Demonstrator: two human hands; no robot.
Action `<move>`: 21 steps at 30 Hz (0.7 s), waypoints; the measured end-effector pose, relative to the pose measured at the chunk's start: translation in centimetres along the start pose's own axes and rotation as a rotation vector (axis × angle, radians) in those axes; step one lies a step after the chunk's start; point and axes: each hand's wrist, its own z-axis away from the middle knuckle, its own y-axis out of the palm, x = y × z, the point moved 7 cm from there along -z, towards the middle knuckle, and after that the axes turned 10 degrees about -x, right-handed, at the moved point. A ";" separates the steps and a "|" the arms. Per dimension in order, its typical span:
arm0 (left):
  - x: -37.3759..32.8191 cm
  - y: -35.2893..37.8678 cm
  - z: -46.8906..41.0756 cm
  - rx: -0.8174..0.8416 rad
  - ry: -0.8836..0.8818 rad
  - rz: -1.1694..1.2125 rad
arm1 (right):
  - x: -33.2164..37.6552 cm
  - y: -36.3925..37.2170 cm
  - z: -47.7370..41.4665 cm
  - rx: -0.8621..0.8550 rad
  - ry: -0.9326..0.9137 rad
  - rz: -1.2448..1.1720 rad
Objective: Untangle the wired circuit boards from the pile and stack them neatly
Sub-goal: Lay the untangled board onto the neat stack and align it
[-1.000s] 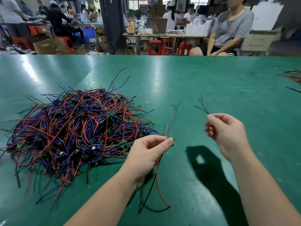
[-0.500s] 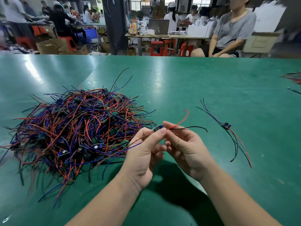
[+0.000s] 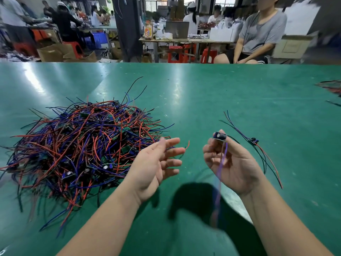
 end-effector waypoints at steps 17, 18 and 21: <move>2.8 1.1 0.4 -0.083 0.202 -0.410 | -1.8 -0.4 -0.7 -0.095 -0.323 0.662; 2.9 1.1 0.4 -0.085 0.184 -0.401 | -1.7 -0.4 -0.7 -0.122 -0.341 0.657; 3.1 1.2 0.5 -0.084 0.199 -0.446 | -1.4 -0.4 -0.6 -0.198 -0.381 0.560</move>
